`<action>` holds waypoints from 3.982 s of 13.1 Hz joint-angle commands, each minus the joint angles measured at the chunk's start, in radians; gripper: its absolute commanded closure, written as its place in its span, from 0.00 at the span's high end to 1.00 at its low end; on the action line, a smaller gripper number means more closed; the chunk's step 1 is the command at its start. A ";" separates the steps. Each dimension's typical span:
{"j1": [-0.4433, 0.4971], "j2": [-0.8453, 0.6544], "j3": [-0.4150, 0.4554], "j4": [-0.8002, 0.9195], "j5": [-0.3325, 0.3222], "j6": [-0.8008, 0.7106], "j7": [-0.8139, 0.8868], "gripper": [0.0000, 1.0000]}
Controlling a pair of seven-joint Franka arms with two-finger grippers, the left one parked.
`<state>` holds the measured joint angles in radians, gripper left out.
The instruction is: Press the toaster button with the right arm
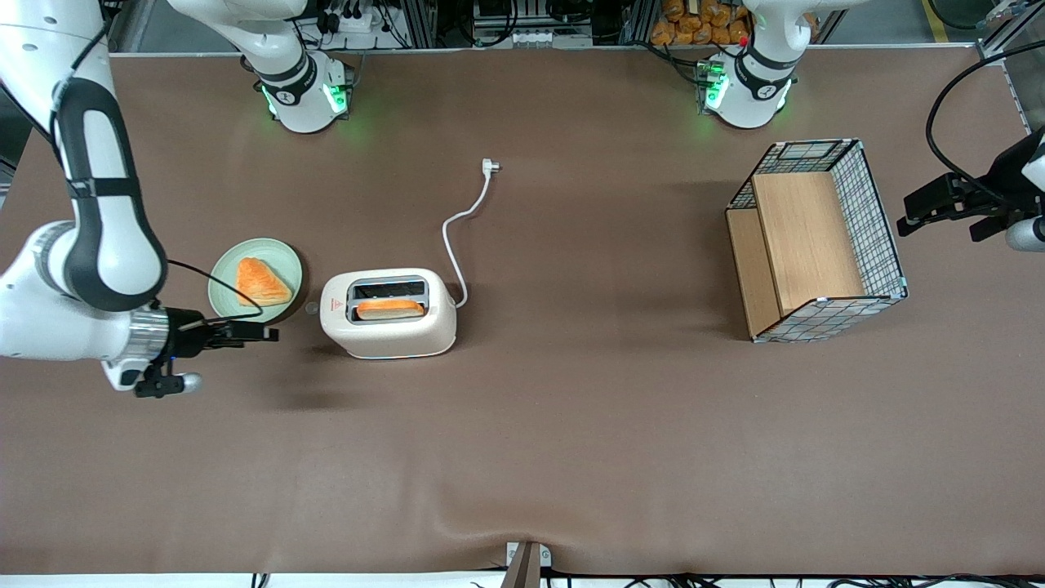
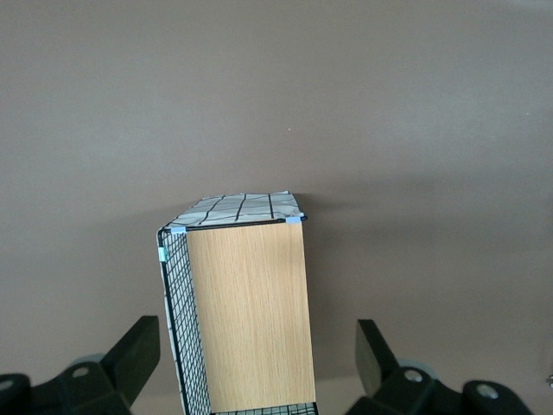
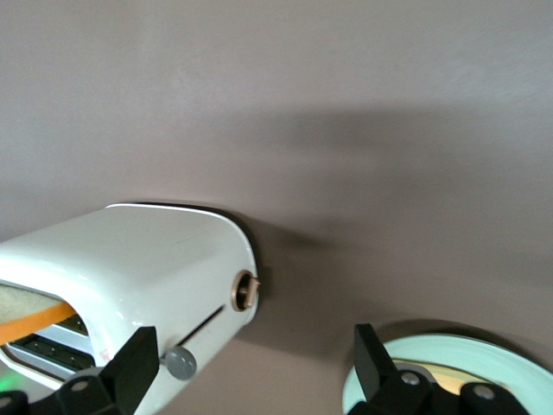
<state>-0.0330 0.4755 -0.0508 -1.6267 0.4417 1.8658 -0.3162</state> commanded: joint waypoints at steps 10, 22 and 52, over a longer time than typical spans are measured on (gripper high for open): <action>0.004 -0.271 0.028 0.171 -0.346 -0.339 0.267 1.00; 0.008 -0.472 0.039 0.070 -0.439 -0.390 0.284 1.00; -0.004 -0.420 0.048 0.149 -0.455 -0.379 0.284 1.00</action>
<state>-0.0324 0.0417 -0.0124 -1.5016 0.0060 1.4907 -0.0470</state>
